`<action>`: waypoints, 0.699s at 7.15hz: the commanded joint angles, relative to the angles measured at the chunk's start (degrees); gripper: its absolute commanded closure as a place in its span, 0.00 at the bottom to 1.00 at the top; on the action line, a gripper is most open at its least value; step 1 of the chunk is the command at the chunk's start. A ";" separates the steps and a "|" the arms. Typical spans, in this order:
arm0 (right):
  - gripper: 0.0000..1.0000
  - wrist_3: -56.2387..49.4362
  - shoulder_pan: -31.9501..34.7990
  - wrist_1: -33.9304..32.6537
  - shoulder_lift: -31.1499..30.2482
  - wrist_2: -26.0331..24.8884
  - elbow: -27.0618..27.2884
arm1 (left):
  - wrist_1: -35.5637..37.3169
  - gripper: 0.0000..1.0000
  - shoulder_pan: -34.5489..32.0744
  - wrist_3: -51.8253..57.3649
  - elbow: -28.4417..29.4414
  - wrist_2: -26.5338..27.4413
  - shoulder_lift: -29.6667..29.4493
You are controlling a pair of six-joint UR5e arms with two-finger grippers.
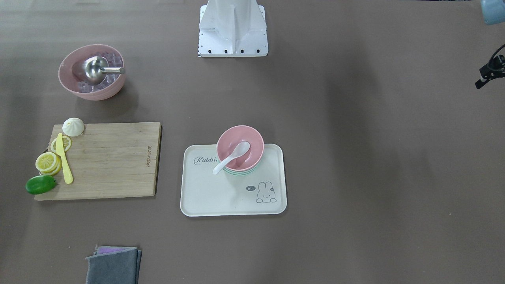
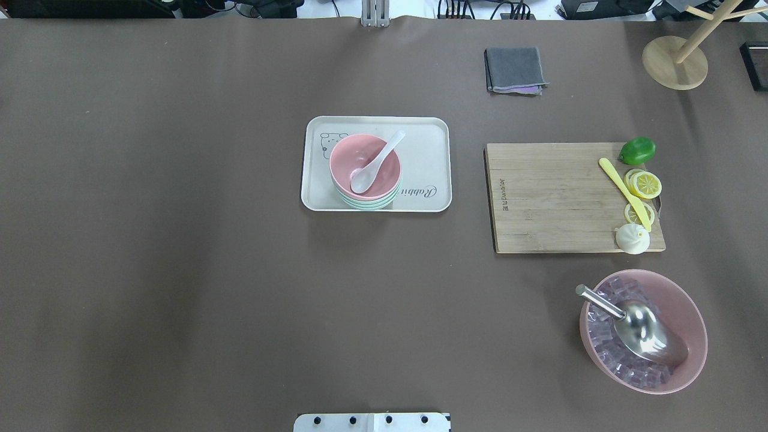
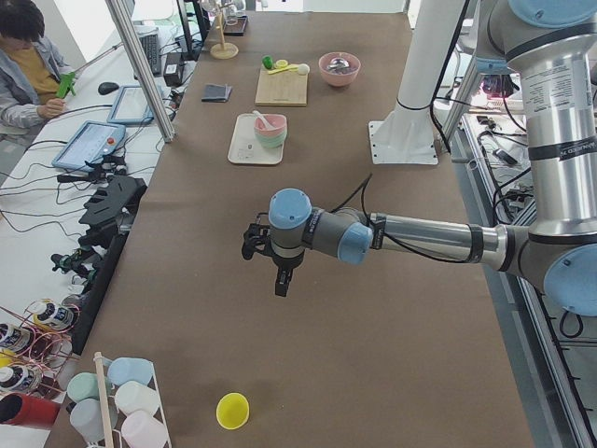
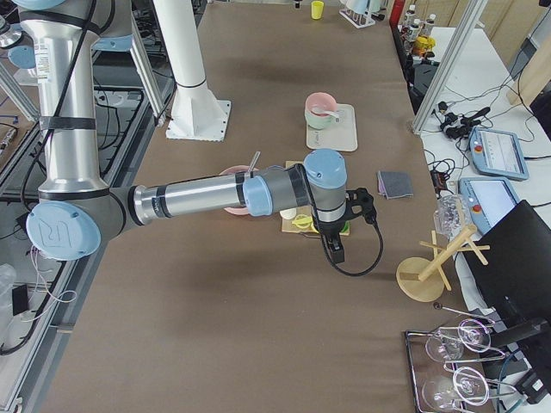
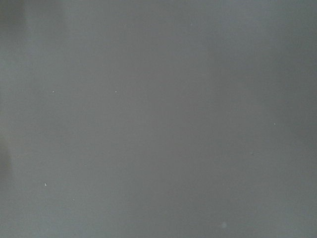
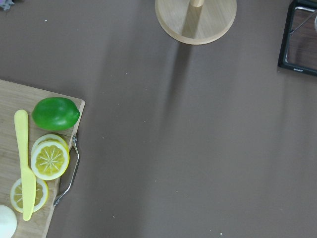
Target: Stack pink bowl on green and place spoon
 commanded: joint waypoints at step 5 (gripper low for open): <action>0.00 0.01 1.95 -0.22 -2.20 1.77 1.40 | -0.54 0.02 -0.43 -0.16 1.21 -1.52 -2.47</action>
